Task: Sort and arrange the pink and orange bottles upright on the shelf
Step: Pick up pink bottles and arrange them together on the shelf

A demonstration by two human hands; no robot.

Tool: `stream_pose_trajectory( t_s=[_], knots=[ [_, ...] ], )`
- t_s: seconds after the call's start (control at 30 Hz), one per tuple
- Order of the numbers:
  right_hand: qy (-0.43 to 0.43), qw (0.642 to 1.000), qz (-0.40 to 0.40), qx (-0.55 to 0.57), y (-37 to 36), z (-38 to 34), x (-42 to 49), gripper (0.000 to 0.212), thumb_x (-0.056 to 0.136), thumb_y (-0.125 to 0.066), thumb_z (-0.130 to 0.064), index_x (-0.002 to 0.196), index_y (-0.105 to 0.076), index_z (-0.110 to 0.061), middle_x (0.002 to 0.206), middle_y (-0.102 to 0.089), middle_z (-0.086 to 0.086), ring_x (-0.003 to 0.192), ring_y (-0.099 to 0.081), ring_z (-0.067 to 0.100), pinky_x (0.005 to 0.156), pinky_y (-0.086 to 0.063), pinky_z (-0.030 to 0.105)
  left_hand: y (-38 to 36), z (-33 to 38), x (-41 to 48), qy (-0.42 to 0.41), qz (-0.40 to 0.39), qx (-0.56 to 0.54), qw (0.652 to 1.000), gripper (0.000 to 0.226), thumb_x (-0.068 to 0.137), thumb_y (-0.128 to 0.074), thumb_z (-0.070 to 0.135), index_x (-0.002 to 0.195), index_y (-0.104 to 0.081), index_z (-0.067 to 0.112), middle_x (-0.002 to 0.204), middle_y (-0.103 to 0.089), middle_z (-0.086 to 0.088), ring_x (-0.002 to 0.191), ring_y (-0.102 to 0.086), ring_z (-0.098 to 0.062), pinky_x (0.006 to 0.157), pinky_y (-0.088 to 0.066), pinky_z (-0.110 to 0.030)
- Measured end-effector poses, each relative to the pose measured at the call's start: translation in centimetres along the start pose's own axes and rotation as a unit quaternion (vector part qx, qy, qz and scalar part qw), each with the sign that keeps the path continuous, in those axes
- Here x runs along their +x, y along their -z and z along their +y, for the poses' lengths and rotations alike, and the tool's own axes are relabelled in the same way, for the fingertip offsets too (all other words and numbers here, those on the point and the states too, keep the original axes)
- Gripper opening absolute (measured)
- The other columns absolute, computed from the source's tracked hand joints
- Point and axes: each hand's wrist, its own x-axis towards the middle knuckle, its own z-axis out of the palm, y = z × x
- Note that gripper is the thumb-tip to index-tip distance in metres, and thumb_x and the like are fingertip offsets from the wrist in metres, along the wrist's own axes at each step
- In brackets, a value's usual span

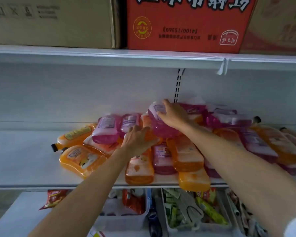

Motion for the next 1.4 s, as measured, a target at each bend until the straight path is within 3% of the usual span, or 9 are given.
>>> stream_pose_trajectory(
  t_s=[0.3,0.5,0.6,0.7,0.77,0.87,0.97,1.2,1.4],
  knots=[
    [0.01,0.991,-0.079,-0.107,-1.9,-2.0,4.2,0.051,0.078,-0.07,-0.048,0.107,-0.052,-0.01,0.084,-0.052,0.004,0.076,-0.051,0.02,0.064,-0.04,0.029,-0.9,0.0,1.5,-0.034,0.062,0.057,0.996,0.052,0.09,-0.044,0.052,0.138,-0.036,0.034,0.15,-0.02,-0.001,0.136,-0.014,-0.028,0.11,-0.022,-0.047],
    [-0.067,0.974,-0.074,0.203,-0.7,0.1,5.4,0.06,0.084,-0.06,-0.039,0.133,-0.038,-0.01,0.114,-0.05,0.005,0.089,-0.053,0.022,0.05,-0.035,0.02,1.2,0.8,2.2,-0.036,0.062,-0.154,0.986,0.055,0.09,-0.046,0.05,0.139,-0.033,0.032,0.14,-0.039,-0.006,0.125,-0.038,-0.023,0.101,-0.038,-0.045],
    [-0.048,0.931,-0.044,0.36,-0.7,-0.6,5.7,0.058,0.095,-0.043,-0.039,0.145,-0.021,-0.018,0.135,-0.042,0.008,0.114,-0.05,0.027,0.083,-0.045,0.024,2.1,1.0,1.7,-0.02,0.02,-0.418,0.908,0.062,0.089,-0.054,0.03,0.142,-0.023,0.019,0.113,-0.057,0.0,0.082,-0.064,0.004,0.067,-0.053,-0.015],
    [-0.01,0.844,-0.032,0.536,-1.2,-4.3,5.2,0.049,0.092,-0.045,-0.043,0.135,-0.036,-0.02,0.134,-0.047,0.011,0.115,-0.056,0.031,0.095,-0.048,0.047,3.1,-0.7,1.6,-0.031,0.069,-0.51,0.857,0.086,0.071,-0.074,0.036,0.139,-0.024,0.021,0.113,-0.06,-0.004,0.087,-0.068,-0.008,0.073,-0.057,-0.025],
    [-0.004,0.796,-0.051,0.604,-2.2,-6.7,5.5,0.062,0.079,-0.055,-0.047,0.132,-0.039,-0.018,0.126,-0.051,0.015,0.106,-0.061,0.03,0.082,-0.056,0.043,4.3,-2.9,1.5,-0.042,0.122,-0.458,0.879,0.098,0.06,-0.083,0.038,0.138,-0.025,0.022,0.114,-0.061,-0.003,0.095,-0.067,-0.015,0.08,-0.057,-0.036],
    [0.036,0.801,-0.078,0.593,-3.8,-10.6,6.3,0.06,0.079,-0.068,-0.034,0.129,-0.038,-0.019,0.115,-0.055,0.009,0.096,-0.064,0.018,0.064,-0.055,0.023,6.7,-7.7,1.1,-0.024,0.172,-0.351,0.92,0.108,0.051,-0.088,0.034,0.139,-0.026,0.022,0.11,-0.065,-0.003,0.093,-0.067,-0.018,0.079,-0.057,-0.042],
    [0.081,0.792,-0.157,0.585,-6.1,-14.9,7.4,0.055,0.083,-0.069,-0.015,0.128,-0.038,-0.023,0.112,-0.059,0.008,0.086,-0.065,0.014,0.058,-0.053,0.018,9.1,-14.3,-0.3,-0.028,0.219,-0.339,0.914,0.106,0.044,-0.091,0.027,0.134,-0.035,0.022,0.1,-0.066,0.004,0.083,-0.068,-0.004,0.072,-0.056,-0.025],
    [0.093,0.817,-0.253,0.509,-17.0,-30.8,9.5,0.113,0.039,-0.088,-0.057,0.135,-0.033,-0.032,0.121,-0.059,0.001,0.105,-0.062,0.024,0.077,-0.057,0.05,14.4,-31.6,-6.2,0.058,0.21,-0.321,0.922,0.114,0.023,-0.084,0.061,0.125,-0.038,0.036,0.1,-0.062,0.01,0.082,-0.066,0.003,0.068,-0.054,-0.016],
    [0.045,0.78,-0.369,0.503,-24.5,-42.3,10.3,0.1,0.06,-0.088,-0.031,0.14,-0.029,-0.033,0.128,-0.052,0.004,0.105,-0.06,0.028,0.062,-0.059,0.047,17.9,-43.9,-10.7,0.128,0.169,-0.133,0.968,0.102,0.045,-0.084,0.045,0.133,-0.033,0.036,0.113,-0.065,-0.004,0.09,-0.063,-0.012,0.076,-0.051,-0.02]
  ],
)
